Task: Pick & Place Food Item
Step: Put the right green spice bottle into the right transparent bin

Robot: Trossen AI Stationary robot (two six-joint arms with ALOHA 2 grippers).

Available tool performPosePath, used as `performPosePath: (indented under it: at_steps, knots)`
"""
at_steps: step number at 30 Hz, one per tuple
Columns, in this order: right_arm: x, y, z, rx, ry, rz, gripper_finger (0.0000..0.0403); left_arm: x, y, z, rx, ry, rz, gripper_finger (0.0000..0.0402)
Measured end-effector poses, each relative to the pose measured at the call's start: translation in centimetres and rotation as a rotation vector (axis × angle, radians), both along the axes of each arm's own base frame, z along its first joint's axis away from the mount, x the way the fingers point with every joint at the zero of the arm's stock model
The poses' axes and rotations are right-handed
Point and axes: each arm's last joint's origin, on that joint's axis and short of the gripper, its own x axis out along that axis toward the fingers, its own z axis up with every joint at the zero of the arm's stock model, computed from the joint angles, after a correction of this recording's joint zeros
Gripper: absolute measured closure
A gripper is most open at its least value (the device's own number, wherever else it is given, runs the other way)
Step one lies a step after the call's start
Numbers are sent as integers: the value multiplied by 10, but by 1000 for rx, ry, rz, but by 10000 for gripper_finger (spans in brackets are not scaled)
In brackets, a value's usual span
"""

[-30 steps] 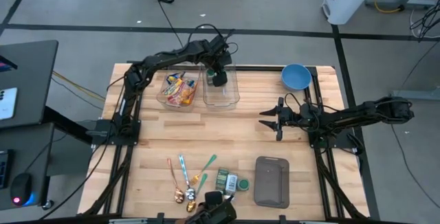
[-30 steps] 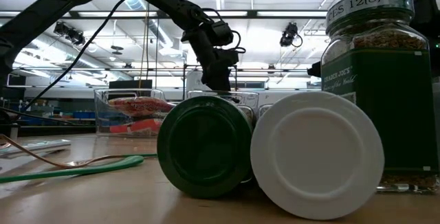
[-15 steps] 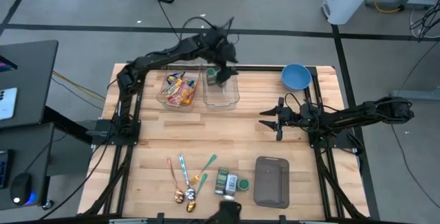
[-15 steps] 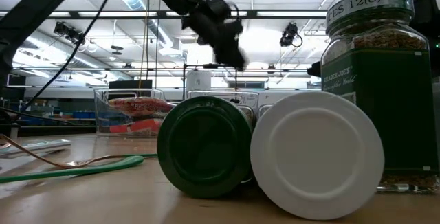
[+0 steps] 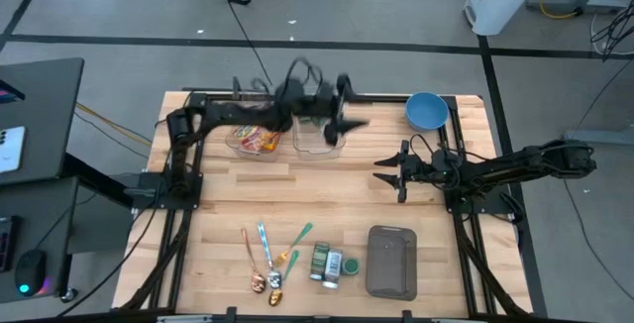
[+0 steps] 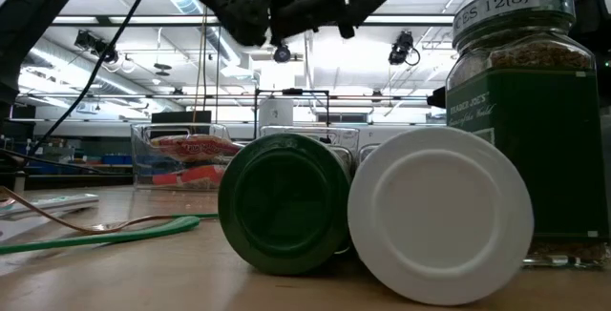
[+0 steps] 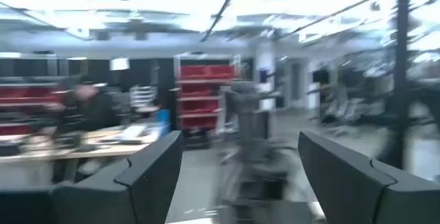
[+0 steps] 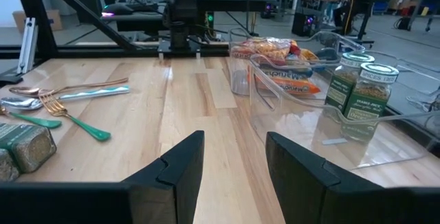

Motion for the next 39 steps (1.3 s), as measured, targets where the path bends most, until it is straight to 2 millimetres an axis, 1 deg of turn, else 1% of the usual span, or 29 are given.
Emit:
performPosePath:
  at_steps: [3, 7, 8, 11, 14, 16, 18, 22, 24, 28, 31, 33, 35, 39]
  knots:
    - [0, 0, -1, 1, 5, 0, 236, -9, -24, -26, -41, -10, -84, 104]
    - [0, 0, -1, 1, 7, 0, 236, -28, -52, -64, -67, 114, -113, 104]
    - [0, 0, -1, 1, 7, 0, 236, -34, -59, -71, -65, 140, -113, 104]
    - [0, 0, -1, 1, 8, 0, 236, -54, -82, -80, -44, 217, -143, 104]
    - [0, 0, -1, 1, 6, 0, 236, -68, -108, -84, -32, 375, -195, 104]
    - [0, 0, 0, 0, 4, -1, 236, -73, -127, -84, -21, 499, -204, 104]
    - [0, 0, 1, -1, -12, -3, 236, -75, -145, -80, 14, 607, -168, 104]
    - [0, -1, 2, 11, -25, -22, 236, -77, -182, -76, 149, 815, -129, 103]
    - [0, -1, 2, 13, -20, -22, 236, -75, -198, -68, 199, 883, -124, 103]
    - [0, -1, 1, 33, -10, -24, 236, -70, -224, -44, 276, 936, -103, 103]
    - [0, -1, -1, 40, 3, -25, 236, -64, -239, -22, 305, 914, -91, 100]
    - [0, -1, -2, 49, 16, -27, 236, -59, -249, -11, 321, 899, -92, 91]
    - [-1, -1, -3, 53, 29, -28, 236, -53, -258, -7, 340, 903, -99, 81]
    - [-1, -1, -7, 56, 69, -33, 236, -33, -281, -10, 391, 926, -141, 56]
